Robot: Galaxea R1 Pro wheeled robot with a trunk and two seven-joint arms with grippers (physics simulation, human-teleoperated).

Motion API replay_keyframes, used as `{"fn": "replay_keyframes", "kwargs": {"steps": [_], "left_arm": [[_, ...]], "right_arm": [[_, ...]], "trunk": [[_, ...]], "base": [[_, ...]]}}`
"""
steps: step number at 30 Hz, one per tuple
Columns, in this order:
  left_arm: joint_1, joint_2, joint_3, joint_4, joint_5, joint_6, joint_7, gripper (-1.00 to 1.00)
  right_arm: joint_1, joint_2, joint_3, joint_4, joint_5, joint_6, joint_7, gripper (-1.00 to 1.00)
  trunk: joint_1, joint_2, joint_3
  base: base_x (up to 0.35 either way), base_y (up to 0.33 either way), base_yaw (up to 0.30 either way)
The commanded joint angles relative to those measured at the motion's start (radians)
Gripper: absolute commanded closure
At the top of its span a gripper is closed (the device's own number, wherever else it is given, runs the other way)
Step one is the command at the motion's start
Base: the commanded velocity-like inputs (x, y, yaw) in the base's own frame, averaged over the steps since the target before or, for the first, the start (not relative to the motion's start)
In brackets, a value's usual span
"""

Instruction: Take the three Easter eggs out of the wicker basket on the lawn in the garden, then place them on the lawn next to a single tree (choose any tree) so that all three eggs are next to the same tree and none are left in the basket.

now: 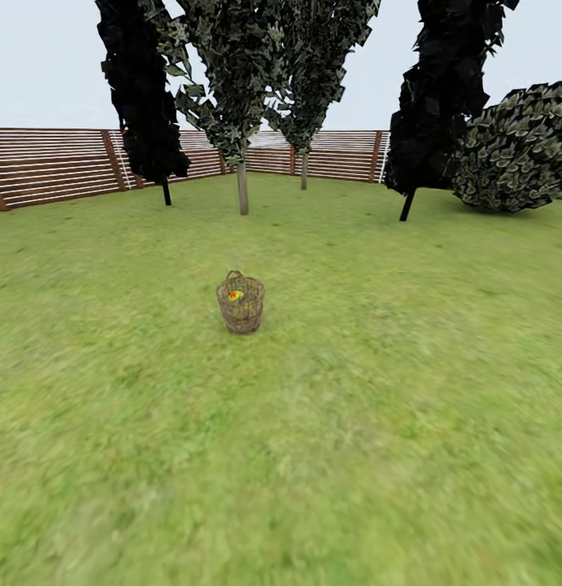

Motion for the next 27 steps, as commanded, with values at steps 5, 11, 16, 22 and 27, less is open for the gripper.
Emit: {"fn": "replay_keyframes", "kwargs": {"steps": [5,11,16,22,27], "left_arm": [[-0.001,0.007,0.006,0.002,0.006,0.001,0.001,-1.0],[-0.001,0.006,0.005,0.002,0.004,0.0,0.002,-1.0],[-0.001,0.004,0.005,0.002,0.004,0.0,0.002,-1.0],[-0.001,-0.002,0.005,0.001,0.003,-0.001,0.002,-1.0],[-0.001,-0.003,0.005,0.002,0.002,-0.001,0.002,-1.0]], "right_arm": [[-0.002,0.001,0.003,0.004,0.004,-0.007,-0.006,-1.0],[-0.002,0.002,0.003,0.004,0.003,-0.007,-0.006,-1.0],[-0.002,0.001,0.003,0.003,0.009,-0.007,-0.003,-1.0],[-0.002,-0.003,0.007,0.002,0.016,-0.008,-0.001,-1.0],[-0.002,0.001,0.007,0.002,0.014,-0.008,-0.002,-1.0]], "trunk": [[0.001,0.0,-0.006],[0.001,0.0,-0.014],[0.001,0.0,-0.017],[0.001,0.0,-0.018],[0.001,0.0,-0.018]], "base": [[0.342,0.0,0.137],[0.342,0.0,0.164],[0.342,0.0,0.092],[0.342,0.0,0.006],[0.342,0.0,0.0]]}}
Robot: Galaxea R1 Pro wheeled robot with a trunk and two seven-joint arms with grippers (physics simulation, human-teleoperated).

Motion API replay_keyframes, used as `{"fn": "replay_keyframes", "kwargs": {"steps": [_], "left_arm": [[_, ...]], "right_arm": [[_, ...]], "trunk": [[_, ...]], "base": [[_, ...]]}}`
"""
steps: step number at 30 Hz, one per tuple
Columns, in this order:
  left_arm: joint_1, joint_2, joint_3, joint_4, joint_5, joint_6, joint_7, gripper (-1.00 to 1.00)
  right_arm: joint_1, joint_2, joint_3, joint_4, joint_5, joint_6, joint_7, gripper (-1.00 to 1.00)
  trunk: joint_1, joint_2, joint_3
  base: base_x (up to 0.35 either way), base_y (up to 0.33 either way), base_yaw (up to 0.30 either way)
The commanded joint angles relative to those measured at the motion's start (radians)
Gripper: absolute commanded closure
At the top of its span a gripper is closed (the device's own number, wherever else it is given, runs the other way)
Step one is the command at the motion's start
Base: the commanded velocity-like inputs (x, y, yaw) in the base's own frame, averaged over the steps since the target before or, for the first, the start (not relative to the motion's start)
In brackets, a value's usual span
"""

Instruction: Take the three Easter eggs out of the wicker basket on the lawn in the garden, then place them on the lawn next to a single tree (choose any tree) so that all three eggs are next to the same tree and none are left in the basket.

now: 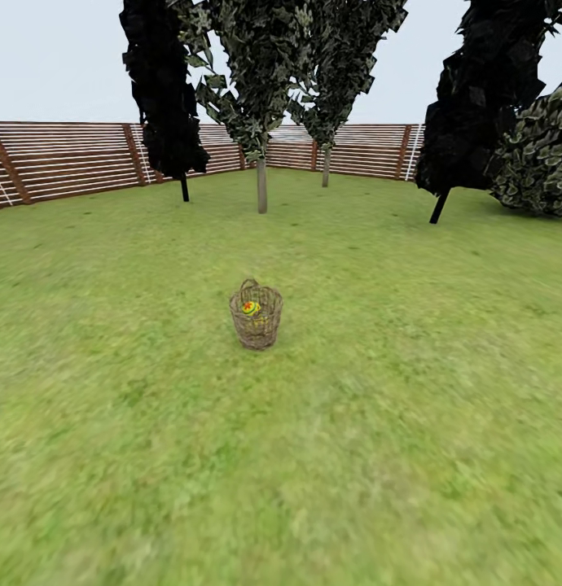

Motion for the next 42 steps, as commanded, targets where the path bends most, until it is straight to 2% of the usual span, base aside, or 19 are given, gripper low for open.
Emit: {"fn": "replay_keyframes", "kwargs": {"steps": [1,42], "left_arm": [[-0.001,0.001,0.006,0.001,0.006,0.001,0.001,-1.0],[-0.001,0.001,0.006,0.001,0.006,-0.001,0.001,-1.0]], "right_arm": [[-0.002,0.001,0.004,0.005,0.005,-0.007,-0.006,-1.0],[-0.002,0.001,0.003,0.008,0.002,-0.008,-0.006,-1.0]], "trunk": [[0.001,0.0,-0.001],[0.001,0.0,-0.001]], "base": [[0.342,0.0,0.0],[0.342,0.0,0.0]]}}
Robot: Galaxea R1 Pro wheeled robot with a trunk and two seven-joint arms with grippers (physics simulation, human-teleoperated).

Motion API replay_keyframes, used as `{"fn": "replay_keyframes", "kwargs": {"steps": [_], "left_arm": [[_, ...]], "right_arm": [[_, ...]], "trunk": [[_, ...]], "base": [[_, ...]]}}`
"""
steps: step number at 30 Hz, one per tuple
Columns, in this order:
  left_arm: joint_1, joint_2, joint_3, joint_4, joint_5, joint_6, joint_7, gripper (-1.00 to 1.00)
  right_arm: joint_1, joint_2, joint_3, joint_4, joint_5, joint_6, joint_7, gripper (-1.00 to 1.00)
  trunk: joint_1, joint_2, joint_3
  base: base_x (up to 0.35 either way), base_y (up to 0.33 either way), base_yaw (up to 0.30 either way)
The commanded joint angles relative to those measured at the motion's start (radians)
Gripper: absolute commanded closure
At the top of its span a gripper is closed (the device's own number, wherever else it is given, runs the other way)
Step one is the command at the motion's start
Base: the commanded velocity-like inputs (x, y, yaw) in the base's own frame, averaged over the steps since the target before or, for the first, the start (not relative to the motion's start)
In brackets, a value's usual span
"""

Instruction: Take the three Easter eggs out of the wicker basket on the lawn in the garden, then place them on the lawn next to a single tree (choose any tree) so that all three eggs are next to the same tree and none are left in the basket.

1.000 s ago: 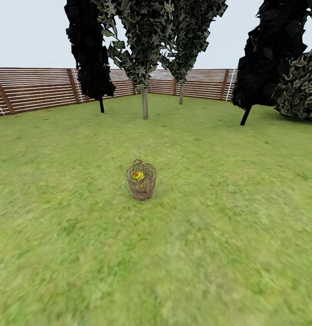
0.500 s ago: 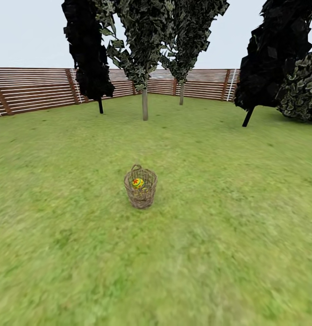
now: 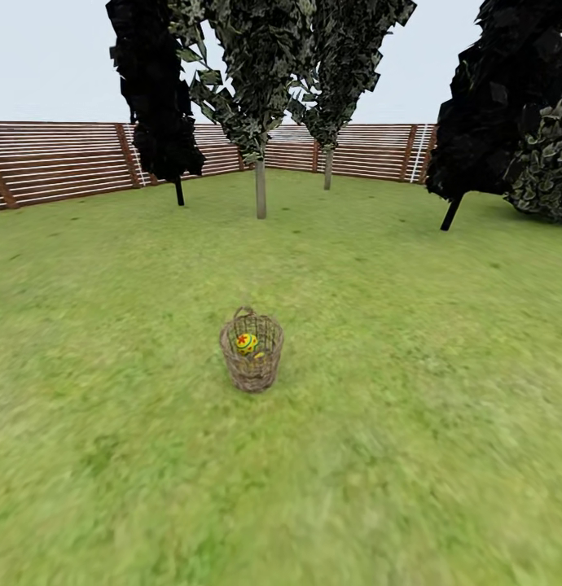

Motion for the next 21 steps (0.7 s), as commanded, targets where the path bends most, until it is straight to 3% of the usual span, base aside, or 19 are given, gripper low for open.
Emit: {"fn": "replay_keyframes", "kwargs": {"steps": [1,21], "left_arm": [[-0.001,0.0,0.006,0.001,0.006,0.001,0.001,-1.0],[-0.001,0.0,0.006,0.001,0.004,-0.001,0.001,-1.0]], "right_arm": [[-0.002,0.0,0.004,0.005,0.005,-0.006,-0.006,-1.0],[-0.002,0.002,0.004,0.007,0.005,-0.006,-0.006,-1.0]], "trunk": [[0.001,0.0,-0.001],[0.001,0.0,-0.001]], "base": [[0.342,0.0,0.0],[0.342,-0.088,0.0]]}}
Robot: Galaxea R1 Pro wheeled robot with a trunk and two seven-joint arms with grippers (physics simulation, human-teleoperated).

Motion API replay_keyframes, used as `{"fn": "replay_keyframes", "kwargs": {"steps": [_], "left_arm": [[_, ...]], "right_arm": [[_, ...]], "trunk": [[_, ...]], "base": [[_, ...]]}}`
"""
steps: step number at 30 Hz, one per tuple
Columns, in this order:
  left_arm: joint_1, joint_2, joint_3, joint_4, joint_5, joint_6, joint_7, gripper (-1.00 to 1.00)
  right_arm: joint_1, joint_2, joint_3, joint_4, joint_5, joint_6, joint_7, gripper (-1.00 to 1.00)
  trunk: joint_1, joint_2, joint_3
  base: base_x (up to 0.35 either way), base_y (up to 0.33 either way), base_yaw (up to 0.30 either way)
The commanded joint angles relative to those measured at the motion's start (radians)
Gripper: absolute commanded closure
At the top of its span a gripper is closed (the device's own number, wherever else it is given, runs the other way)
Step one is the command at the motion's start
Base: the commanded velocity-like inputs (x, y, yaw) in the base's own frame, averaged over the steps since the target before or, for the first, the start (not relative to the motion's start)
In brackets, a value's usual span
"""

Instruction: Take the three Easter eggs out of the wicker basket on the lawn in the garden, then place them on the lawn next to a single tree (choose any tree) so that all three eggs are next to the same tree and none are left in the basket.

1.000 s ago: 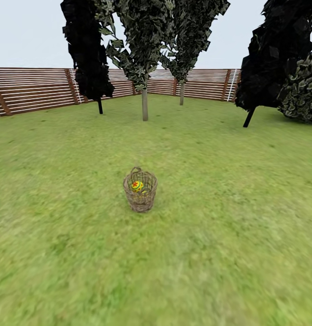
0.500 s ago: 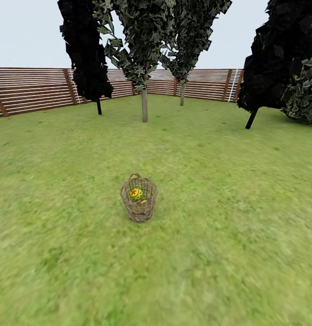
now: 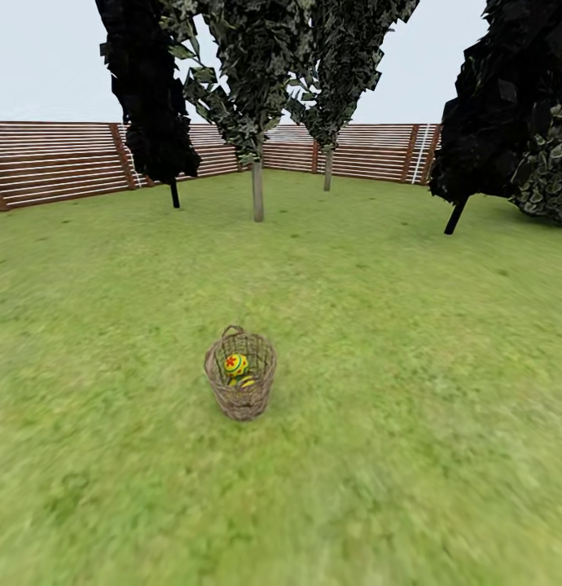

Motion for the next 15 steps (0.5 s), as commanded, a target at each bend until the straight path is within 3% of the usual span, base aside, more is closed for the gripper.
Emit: {"fn": "replay_keyframes", "kwargs": {"steps": [1,15], "left_arm": [[-0.001,0.0,0.006,0.002,0.006,0.001,0.001,-1.0],[-0.001,0.0,0.006,0.002,0.006,0.002,0.001,-1.0]], "right_arm": [[-0.002,0.0,0.004,0.005,0.005,-0.006,-0.006,-1.0],[-0.002,0.0,0.004,0.005,0.004,-0.007,-0.006,-1.0]], "trunk": [[0.001,0.0,-0.001],[0.001,0.0,-0.001]], "base": [[0.342,-0.115,0.0],[0.342,-0.116,0.0]]}}
